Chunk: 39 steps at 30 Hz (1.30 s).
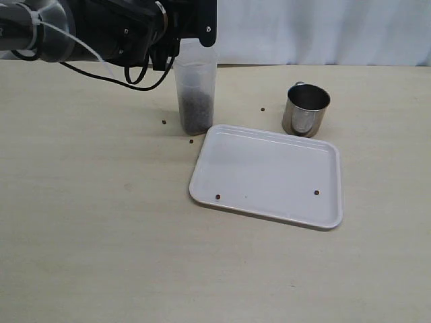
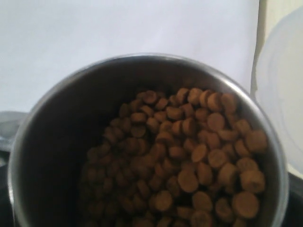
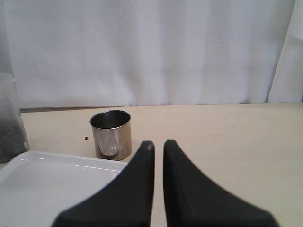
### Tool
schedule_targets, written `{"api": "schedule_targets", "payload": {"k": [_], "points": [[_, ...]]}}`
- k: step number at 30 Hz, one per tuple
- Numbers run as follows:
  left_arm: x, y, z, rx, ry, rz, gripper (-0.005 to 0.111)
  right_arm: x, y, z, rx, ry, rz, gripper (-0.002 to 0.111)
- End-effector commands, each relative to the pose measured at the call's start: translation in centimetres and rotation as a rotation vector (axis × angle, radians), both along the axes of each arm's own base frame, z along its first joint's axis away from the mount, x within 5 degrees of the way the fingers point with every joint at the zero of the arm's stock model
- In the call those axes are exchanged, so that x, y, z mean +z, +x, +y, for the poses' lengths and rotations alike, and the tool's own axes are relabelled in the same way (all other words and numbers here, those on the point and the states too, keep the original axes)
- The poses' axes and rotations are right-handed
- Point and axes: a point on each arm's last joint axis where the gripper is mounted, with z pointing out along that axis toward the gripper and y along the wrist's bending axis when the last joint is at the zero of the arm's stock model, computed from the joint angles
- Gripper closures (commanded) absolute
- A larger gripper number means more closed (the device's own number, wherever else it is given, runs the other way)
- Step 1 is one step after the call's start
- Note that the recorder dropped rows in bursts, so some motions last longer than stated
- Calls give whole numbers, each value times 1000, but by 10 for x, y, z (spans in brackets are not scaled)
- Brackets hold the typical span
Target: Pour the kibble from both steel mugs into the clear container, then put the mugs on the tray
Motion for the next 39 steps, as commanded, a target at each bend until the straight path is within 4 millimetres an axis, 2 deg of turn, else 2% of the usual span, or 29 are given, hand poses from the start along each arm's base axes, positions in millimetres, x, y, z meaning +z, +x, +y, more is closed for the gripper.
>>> {"api": "schedule_targets", "payload": {"k": [1,14,22,39], "points": [[7,1,0,-3,42,-30,107,-2,0,0,4,2,3,103],[6,1,0,-27,95,-33,107,-2,0,0,4,2,3,103],[-3,3,-1,-38,142,-20,107,-2,0,0,4,2,3,103],[-2,3,-1,-54,193,-26,107,-2,0,0,4,2,3,103]]}}
